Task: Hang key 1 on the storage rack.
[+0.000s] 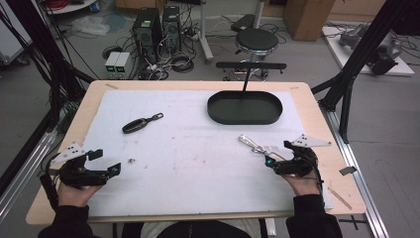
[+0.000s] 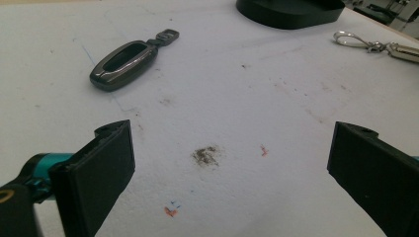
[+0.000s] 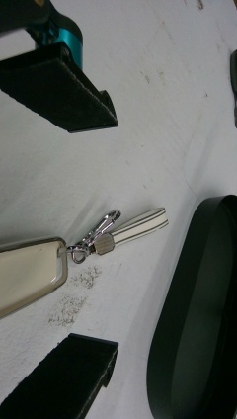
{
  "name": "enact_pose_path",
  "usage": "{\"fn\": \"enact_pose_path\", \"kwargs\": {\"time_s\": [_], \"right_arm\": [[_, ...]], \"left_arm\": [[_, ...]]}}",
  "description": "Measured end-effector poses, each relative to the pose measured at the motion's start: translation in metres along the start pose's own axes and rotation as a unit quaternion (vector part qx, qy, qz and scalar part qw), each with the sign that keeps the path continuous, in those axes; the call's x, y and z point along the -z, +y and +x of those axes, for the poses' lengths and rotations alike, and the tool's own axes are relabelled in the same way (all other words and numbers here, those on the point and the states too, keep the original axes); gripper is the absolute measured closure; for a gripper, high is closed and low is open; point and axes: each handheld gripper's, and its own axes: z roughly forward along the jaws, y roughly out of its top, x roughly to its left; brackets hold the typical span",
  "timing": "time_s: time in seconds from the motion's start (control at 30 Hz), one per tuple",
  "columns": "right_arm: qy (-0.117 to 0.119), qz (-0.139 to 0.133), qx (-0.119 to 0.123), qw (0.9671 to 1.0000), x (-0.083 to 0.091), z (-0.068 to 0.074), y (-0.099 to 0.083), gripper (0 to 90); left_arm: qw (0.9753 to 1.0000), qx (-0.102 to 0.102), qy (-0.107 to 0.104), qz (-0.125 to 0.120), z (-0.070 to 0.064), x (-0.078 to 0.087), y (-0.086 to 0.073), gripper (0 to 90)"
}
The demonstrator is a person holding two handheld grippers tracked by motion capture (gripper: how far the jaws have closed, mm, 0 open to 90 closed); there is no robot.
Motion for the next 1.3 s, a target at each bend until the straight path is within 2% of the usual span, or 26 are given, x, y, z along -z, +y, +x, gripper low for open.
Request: {"fn": "enact_pose_path", "kwargs": {"time_s": [0.47,0.57,0.93,1.13,1.3], "right_arm": [[-0.007,0.012,0.002,0.9999,-0.002,0.001,-0.002,0.7],[-0.004,0.017,0.006,0.9998,-0.006,0.002,-0.001,0.7],[0.006,0.041,0.02,0.999,-0.016,0.008,0.008,0.7],[0.01,0.049,0.033,0.9982,-0.02,0.011,0.016,0.7],[0.013,0.067,0.054,0.9962,-0.029,0.012,0.028,0.8]], "left_arm": [[0.9999,-0.01,-0.003,-0.002,-0.001,-0.001,0.0,4.7],[0.9999,-0.01,-0.002,0.003,0.0,-0.002,0.0,4.7],[1.0,-0.008,0.0,-0.002,0.001,-0.002,0.0,4.7],[0.9999,-0.01,-0.003,-0.001,0.001,-0.002,0.0,4.7],[0.9999,-0.011,-0.008,0.002,0.001,-0.003,-0.001,4.7]]}}
